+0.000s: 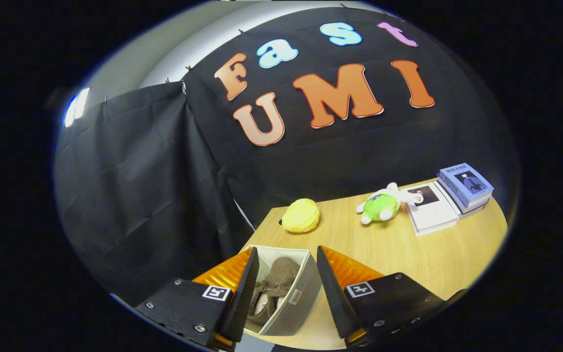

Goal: Open the storage box then place both shoes into the box .Put the left shoe in first, then the right shoe, with the right side of both shoes facing outward in a uniform manner.

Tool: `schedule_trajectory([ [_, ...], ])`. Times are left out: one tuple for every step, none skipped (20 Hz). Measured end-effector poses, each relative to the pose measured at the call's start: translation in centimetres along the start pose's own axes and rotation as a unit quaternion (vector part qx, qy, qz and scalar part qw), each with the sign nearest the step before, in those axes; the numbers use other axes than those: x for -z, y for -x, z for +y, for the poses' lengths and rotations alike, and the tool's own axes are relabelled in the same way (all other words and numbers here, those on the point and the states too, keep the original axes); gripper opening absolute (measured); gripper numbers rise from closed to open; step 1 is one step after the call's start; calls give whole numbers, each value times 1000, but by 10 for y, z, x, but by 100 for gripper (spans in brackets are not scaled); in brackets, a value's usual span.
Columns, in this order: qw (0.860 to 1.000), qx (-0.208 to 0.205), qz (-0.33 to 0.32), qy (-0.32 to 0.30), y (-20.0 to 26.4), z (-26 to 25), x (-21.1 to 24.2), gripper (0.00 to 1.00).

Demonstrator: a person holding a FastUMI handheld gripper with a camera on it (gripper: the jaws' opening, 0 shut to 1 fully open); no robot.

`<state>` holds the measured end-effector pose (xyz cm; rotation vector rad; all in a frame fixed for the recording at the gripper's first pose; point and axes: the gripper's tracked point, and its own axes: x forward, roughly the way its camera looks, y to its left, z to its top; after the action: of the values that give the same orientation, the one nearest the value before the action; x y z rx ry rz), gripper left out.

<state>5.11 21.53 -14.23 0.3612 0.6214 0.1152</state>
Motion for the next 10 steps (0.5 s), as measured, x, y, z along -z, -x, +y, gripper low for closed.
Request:
schedule_trajectory([
  [1000, 2, -13, 9, 6, -8, -8, 73],
  [999, 7, -29, 22, 14, -18, -15, 77],
  [998, 14, -44, 37, 20, -28, -22, 78],
  [997, 24, -55, 52, 26, -40, -25, 81],
  [995, 32, -61, 65, 32, -51, -26, 82],
  [994, 36, -71, 78, 39, -58, -30, 84],
  [992, 41, -84, 90, 46, -67, -33, 86],
  [989, 46, -101, 99, 54, -76, -40, 88],
  [986, 54, -118, 108, 64, -84, -48, 88],
  [982, 62, -138, 117, 72, -93, -58, 88],
])
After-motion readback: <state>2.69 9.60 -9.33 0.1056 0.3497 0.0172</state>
